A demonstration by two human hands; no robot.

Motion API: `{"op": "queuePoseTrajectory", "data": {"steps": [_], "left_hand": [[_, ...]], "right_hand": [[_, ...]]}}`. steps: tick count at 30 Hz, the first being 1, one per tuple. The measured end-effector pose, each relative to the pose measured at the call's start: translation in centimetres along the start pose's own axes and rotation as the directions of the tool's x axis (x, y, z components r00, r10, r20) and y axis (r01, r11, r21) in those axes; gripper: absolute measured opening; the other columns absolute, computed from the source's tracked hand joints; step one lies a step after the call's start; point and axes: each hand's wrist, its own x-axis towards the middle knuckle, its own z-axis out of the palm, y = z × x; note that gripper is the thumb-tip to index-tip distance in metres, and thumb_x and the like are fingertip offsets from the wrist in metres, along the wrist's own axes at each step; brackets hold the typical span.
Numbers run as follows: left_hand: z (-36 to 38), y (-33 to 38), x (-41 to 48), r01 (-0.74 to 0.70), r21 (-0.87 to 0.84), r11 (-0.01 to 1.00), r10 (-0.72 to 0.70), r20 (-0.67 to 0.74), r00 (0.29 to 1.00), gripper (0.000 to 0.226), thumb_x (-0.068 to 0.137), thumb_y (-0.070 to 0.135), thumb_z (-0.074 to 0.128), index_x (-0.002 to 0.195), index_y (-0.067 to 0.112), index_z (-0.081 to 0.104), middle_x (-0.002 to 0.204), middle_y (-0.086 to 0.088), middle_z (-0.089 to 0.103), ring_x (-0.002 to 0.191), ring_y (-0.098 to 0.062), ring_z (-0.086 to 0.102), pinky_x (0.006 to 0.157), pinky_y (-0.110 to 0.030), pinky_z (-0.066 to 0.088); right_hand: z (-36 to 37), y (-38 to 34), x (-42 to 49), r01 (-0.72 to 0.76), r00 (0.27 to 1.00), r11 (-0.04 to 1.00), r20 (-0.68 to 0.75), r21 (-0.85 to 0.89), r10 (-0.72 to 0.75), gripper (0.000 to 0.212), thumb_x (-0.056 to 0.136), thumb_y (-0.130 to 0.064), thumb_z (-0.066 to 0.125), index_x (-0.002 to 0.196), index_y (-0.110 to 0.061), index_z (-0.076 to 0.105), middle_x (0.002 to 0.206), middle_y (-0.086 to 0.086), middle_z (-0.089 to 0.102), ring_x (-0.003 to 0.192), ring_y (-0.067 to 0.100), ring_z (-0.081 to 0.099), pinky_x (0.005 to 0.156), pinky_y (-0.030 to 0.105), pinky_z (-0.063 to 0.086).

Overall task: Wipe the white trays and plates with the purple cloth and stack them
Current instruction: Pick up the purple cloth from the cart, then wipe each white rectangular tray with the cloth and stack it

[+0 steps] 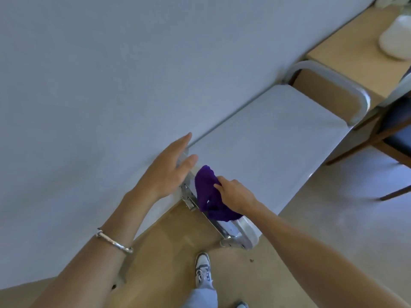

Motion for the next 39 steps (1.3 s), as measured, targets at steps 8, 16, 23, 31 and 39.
{"op": "queuePoseTrajectory", "data": {"steps": [8,16,23,31,39], "left_hand": [[1.6,10.5,7.0,-0.302,0.044,0.952,0.298,0.066,0.952,0.054,0.100,0.041,0.038,0.150,0.035,0.019,0.156,0.017,0.021,0.141,0.000,0.019,0.109,-0.019,0.018],[9.6,24.7,11.3,-0.581,0.013,0.814,0.573,0.154,0.805,0.055,0.100,0.040,0.039,0.151,0.030,0.020,0.157,0.010,0.022,0.143,-0.007,0.022,0.109,-0.023,0.022],[22.2,36.0,12.1,-0.684,-0.010,0.729,0.665,0.250,0.704,0.057,0.099,0.041,0.040,0.151,0.029,0.020,0.157,0.004,0.023,0.144,-0.012,0.021,0.116,-0.041,0.025],[35.4,48.0,13.1,-0.712,0.048,0.701,0.675,0.279,0.683,0.057,0.099,0.043,0.035,0.151,0.031,0.015,0.157,0.003,0.021,0.144,-0.015,0.021,0.112,-0.036,0.022],[41.2,55.0,18.4,-0.731,0.129,0.670,0.701,0.215,0.681,0.058,0.099,0.046,0.036,0.151,0.031,0.017,0.157,0.004,0.025,0.143,-0.014,0.023,0.115,-0.039,0.023]], "right_hand": [[-13.4,2.3,-4.4,-0.030,0.905,0.986,-0.414,0.162,0.095,0.029,0.103,-0.033,0.031,0.112,-0.014,0.051,0.081,0.004,0.058,0.070,0.024,0.056,0.064,0.035,0.046],[-24.0,13.2,-15.0,-0.116,0.653,0.939,-0.687,0.325,0.318,0.029,0.103,-0.034,0.034,0.121,-0.019,0.050,0.093,0.005,0.063,0.075,0.018,0.060,0.068,0.034,0.053],[-27.2,27.0,-23.9,-0.243,0.482,0.916,-0.779,0.319,0.400,0.032,0.103,-0.028,0.034,0.125,-0.013,0.051,0.106,0.007,0.063,0.089,0.020,0.059,0.078,0.030,0.048],[-32.0,42.5,-31.7,-0.270,0.434,0.906,-0.799,0.325,0.416,0.032,0.104,-0.025,0.033,0.128,-0.012,0.050,0.110,0.006,0.064,0.087,0.011,0.056,0.065,0.011,0.038],[-38.4,53.1,-33.4,-0.458,0.490,0.889,-0.827,0.025,0.276,0.033,0.104,-0.024,0.031,0.127,-0.009,0.048,0.107,0.010,0.065,0.087,0.020,0.065,0.070,0.021,0.048]]}}
